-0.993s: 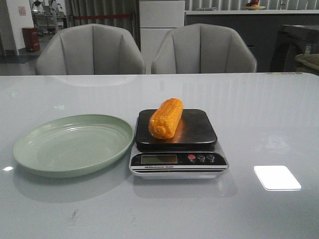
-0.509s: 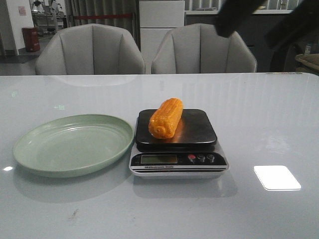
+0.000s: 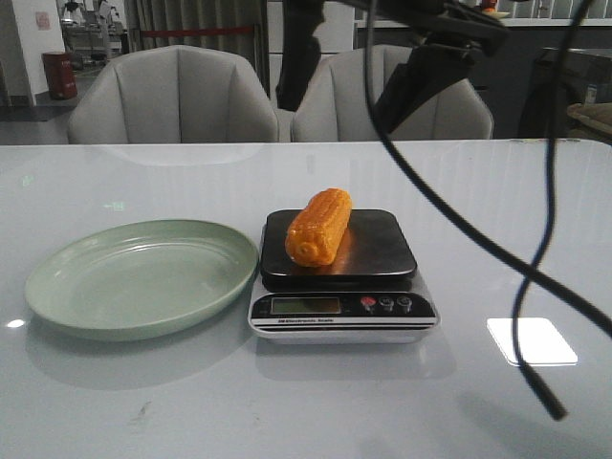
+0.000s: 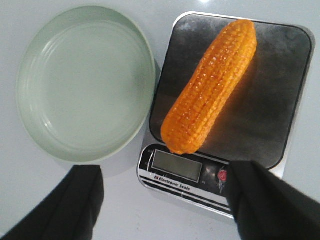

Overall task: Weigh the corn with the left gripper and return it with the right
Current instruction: 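Move the right gripper over the scale and grasp the corn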

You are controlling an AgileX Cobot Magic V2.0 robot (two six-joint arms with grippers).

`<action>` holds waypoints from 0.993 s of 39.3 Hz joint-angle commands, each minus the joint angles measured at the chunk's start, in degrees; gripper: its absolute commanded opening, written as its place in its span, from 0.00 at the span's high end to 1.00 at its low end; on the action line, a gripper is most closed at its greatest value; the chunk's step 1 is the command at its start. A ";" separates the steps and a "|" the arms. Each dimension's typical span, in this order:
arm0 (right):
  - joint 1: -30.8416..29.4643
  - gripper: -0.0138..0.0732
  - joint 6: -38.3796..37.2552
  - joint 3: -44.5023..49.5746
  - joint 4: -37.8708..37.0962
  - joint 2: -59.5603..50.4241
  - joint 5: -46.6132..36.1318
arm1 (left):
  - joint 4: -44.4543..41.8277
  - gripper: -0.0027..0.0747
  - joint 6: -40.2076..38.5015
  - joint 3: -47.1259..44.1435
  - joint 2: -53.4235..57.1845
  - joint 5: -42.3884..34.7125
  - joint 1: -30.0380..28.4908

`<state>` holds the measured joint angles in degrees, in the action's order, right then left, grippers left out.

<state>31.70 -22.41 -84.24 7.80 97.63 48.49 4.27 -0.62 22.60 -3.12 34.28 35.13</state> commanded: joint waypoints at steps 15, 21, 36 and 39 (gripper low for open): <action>2.21 0.16 -18.25 -14.13 -8.33 12.88 6.60 | 0.31 0.81 -0.06 1.36 -0.85 -4.51 -0.10; 2.21 0.20 -20.12 -15.89 -8.88 16.16 8.16 | 0.31 0.81 -0.06 1.36 -0.82 -4.51 -0.10; 2.31 0.47 -20.56 -18.28 -8.81 19.81 7.40 | 0.31 0.81 -0.06 1.36 -0.82 -4.51 -0.10; 2.96 0.48 -20.50 -19.89 -8.52 19.68 8.41 | 0.31 0.81 -0.06 1.36 -0.82 -4.51 -0.10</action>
<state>34.14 -42.92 -100.90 0.00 120.92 57.71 4.27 -0.62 22.60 -3.12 34.28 35.13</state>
